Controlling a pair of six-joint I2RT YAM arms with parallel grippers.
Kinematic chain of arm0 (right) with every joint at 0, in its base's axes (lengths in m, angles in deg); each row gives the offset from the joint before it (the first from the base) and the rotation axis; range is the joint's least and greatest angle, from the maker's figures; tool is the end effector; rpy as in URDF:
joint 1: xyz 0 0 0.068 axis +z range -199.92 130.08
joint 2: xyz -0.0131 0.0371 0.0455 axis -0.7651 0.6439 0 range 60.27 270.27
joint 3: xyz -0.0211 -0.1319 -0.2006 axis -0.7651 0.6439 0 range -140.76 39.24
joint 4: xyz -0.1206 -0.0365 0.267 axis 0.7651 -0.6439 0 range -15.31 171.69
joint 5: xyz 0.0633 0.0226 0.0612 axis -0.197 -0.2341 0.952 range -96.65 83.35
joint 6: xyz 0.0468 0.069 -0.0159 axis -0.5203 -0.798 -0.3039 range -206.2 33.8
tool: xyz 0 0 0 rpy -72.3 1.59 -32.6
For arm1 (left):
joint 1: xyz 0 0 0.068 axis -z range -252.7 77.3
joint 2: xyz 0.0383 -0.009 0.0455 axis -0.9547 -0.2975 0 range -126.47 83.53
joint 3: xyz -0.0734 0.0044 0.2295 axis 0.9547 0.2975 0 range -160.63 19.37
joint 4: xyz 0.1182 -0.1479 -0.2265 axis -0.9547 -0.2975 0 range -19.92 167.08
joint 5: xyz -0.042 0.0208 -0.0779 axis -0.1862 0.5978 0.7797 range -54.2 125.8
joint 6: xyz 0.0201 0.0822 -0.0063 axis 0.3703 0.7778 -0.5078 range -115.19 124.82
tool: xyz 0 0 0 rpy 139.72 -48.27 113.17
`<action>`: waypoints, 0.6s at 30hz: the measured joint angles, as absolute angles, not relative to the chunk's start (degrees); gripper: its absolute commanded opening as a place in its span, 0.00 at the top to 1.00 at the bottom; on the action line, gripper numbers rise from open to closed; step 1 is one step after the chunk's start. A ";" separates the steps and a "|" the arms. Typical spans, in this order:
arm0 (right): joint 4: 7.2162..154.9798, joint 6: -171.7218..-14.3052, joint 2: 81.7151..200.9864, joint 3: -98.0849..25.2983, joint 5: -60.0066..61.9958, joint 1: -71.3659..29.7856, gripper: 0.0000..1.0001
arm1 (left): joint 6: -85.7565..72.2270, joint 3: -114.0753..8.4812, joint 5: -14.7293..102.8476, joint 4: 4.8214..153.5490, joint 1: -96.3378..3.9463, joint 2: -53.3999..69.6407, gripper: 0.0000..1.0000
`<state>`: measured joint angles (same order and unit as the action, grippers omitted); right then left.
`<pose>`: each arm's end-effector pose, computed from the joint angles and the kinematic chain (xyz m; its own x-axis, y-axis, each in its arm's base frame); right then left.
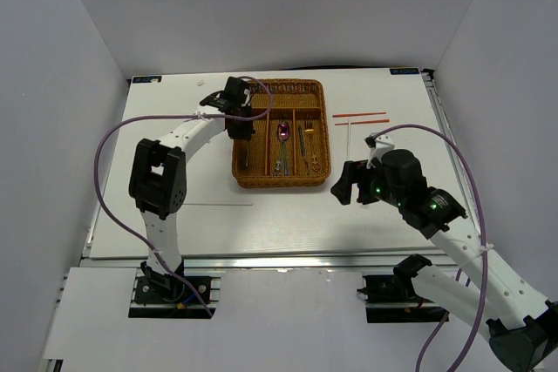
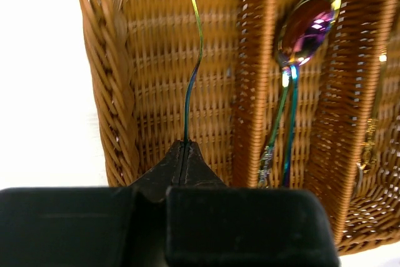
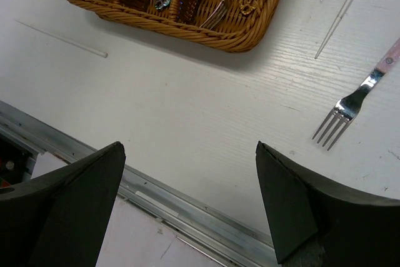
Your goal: Sort the eating utensils into containers
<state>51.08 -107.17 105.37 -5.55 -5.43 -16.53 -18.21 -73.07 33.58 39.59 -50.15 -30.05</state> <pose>0.2207 0.1474 0.2592 -0.6030 0.0311 -0.7971 -0.3744 0.8713 0.3172 0.4382 -0.1787 0.1531 -0.8683 -0.0626 -0.4921 0.0271 0.9845 -0.1731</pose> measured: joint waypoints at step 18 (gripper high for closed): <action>50.58 -109.86 117.74 -7.50 -8.84 -25.91 0.11 | -19.79 -68.42 33.86 41.44 -50.04 -26.16 0.20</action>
